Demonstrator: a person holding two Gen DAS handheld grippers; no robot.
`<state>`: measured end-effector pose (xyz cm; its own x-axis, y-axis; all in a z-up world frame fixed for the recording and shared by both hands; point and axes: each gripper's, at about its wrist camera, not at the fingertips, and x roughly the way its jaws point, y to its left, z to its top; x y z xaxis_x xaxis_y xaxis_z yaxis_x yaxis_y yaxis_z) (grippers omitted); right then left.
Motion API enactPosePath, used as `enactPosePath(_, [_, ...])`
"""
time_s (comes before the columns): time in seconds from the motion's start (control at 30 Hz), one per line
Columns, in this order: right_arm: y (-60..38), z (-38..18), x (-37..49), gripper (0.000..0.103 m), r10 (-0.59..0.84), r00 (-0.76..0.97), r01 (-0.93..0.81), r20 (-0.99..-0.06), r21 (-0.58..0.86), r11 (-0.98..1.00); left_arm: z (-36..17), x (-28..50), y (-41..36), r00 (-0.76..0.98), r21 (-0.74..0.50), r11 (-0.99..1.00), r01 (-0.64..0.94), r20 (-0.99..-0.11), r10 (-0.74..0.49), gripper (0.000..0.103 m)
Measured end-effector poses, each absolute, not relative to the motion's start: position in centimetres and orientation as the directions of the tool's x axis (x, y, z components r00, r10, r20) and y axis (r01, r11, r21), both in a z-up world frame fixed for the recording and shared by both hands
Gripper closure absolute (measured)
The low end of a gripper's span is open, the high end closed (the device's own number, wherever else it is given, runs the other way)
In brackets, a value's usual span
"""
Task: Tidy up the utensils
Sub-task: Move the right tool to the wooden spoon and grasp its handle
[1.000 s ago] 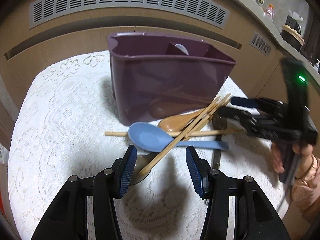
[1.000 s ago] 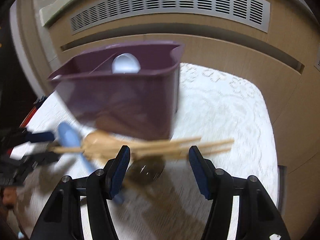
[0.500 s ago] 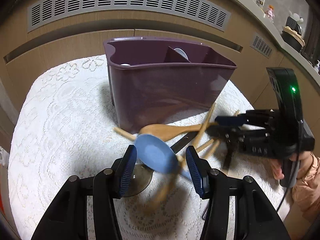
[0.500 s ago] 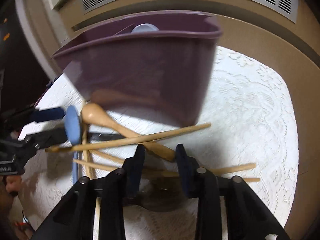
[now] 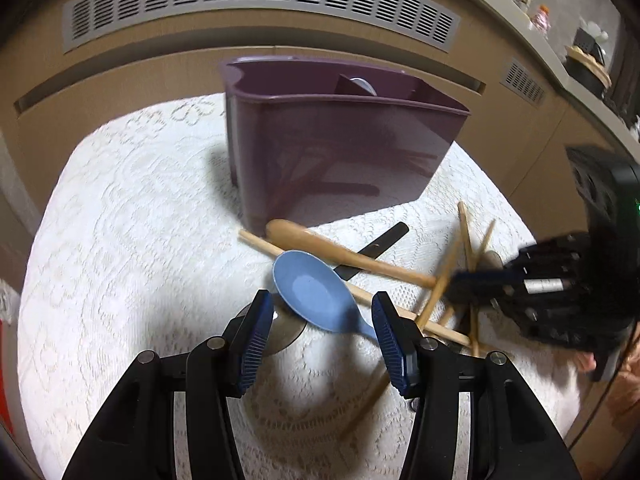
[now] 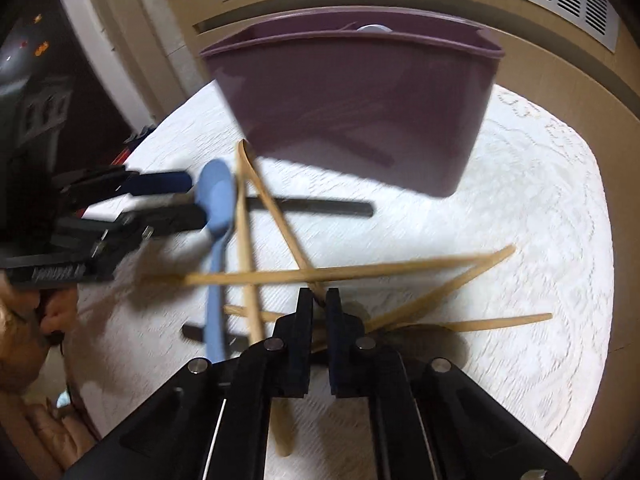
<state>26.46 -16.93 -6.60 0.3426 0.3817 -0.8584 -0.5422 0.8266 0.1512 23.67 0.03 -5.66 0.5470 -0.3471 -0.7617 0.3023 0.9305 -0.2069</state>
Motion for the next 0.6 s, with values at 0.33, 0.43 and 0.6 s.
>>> enactPosePath(0.33, [-17.1, -5.1, 24.1, 0.092, 0.289, 0.450, -0.515, -0.845, 0.019, 0.857, -7.7, 24.4, -1.0, 0.526, -0.253, 0.950, 0.181, -0.792, -0.311, 0.051])
enactPosePath(0.43, [-18.5, -4.5, 23.7, 0.081, 0.284, 0.483, -0.498, -0.829, 0.007, 0.867, -7.6, 24.7, -1.8, 0.557, -0.207, 0.960, 0.189, -0.782, -0.279, 0.051])
enactPosePath(0.6, [-18.6, -3.6, 23.8, 0.077, 0.304, 0.522, -0.502, -0.797, 0.001, 0.865, -7.3, 24.3, -1.8, 0.582, -0.168, 0.961, 0.221, -0.767, -0.268, 0.085])
